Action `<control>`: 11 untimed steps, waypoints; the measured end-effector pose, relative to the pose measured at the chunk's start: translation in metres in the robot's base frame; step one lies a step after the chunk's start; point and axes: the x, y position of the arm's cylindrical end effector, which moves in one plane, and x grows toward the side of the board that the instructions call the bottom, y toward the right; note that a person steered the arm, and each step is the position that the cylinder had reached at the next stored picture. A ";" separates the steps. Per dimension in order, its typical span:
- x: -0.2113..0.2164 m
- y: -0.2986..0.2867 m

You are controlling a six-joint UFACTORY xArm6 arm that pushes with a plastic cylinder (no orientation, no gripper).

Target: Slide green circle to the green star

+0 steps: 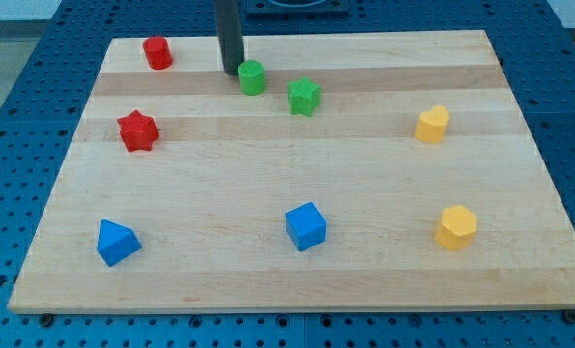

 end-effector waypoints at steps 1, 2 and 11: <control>0.012 -0.019; 0.003 -0.017; -0.004 0.037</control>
